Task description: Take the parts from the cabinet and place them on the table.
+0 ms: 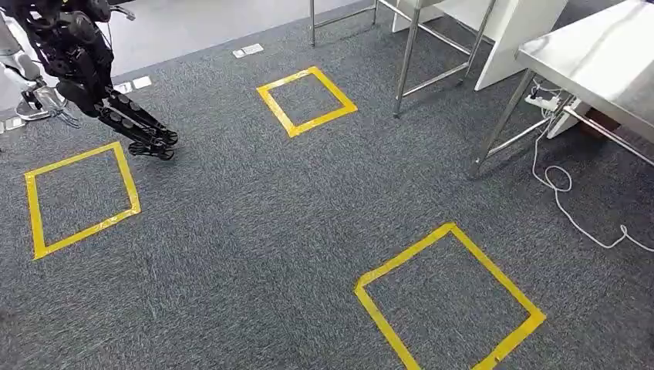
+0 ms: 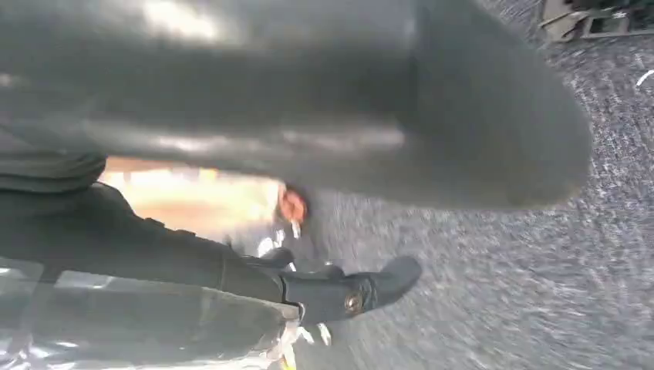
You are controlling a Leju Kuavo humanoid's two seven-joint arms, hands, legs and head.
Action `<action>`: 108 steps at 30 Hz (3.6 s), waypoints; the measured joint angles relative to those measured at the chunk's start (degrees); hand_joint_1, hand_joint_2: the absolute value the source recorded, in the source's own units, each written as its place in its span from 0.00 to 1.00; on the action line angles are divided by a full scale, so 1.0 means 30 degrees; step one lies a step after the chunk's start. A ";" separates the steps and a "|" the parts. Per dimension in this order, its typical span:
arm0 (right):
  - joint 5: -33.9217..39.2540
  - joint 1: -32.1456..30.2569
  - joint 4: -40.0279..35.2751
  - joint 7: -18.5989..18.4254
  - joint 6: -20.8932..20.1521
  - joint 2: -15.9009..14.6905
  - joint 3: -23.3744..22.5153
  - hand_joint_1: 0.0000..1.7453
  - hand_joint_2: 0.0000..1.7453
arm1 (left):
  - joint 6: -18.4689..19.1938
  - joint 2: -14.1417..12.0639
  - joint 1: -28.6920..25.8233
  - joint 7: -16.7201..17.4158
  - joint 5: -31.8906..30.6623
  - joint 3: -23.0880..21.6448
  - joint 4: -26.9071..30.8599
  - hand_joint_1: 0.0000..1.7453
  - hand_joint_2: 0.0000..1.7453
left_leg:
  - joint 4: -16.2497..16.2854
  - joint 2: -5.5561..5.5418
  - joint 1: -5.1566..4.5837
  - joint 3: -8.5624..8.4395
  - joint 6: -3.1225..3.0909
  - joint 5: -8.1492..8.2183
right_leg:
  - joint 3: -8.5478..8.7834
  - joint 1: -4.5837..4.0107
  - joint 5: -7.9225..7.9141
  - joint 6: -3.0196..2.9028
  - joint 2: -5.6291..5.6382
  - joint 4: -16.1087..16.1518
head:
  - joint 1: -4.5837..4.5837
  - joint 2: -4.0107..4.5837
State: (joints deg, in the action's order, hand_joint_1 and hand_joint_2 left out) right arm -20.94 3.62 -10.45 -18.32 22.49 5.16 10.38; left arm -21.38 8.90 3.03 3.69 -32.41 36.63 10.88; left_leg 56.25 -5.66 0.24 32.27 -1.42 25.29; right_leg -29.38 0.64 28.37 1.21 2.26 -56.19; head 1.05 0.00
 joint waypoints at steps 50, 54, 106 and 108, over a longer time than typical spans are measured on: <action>-0.0670 0.0440 0.0051 -0.0692 -0.0495 0.0335 0.0692 0.00 0.00 | -0.0240 0.0022 0.0200 0.0452 -0.0663 -0.0408 0.0015 0.00 0.00 | 0.0146 0.2084 0.0110 0.0033 -0.0475 0.0106 | -0.0106 -0.0137 0.1524 -0.0105 -0.1390 -0.1669 | 0.0014 0.0000; -0.0670 0.0288 0.0066 -0.0699 -0.0503 0.0299 0.0692 0.00 0.00 | -0.0240 0.0051 0.0245 0.0452 -0.0685 -0.0415 0.0015 0.00 0.00 | 0.0161 0.1106 0.0083 0.0099 -0.0498 0.0107 | -0.2696 -0.0015 0.3042 -0.0036 -0.0851 -0.6456 | 0.0131 0.0000; -0.1654 0.0268 0.0131 -0.0736 -0.0357 0.0313 0.1151 0.00 0.00 | -0.0860 0.0080 0.0349 0.1297 -0.0641 -0.0255 0.0029 0.00 0.00 | 0.0798 0.3363 -0.0525 0.0445 -0.0579 0.0422 | 0.0219 -0.0332 0.0607 -0.0556 -0.2628 -0.0424 | -0.0117 0.0000; -0.1654 0.0295 0.0131 -0.0736 -0.0364 0.0365 0.1166 0.00 0.00 | -0.0874 0.0080 0.0303 0.1297 -0.0648 -0.0248 0.0036 0.00 0.00 | 0.0763 0.3031 -0.0582 0.0475 -0.0654 0.0416 | 0.0298 -0.0320 0.0622 -0.0496 -0.3042 -0.0316 | -0.0117 0.0000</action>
State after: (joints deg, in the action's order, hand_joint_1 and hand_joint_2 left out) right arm -25.90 4.51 -10.05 -20.52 21.40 6.25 13.88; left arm -24.00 9.14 3.94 7.58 -34.36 35.89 10.99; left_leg 58.54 3.43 -1.51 33.69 -3.38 26.54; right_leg -28.49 -0.33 30.23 -0.28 -6.87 -57.14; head 0.70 0.00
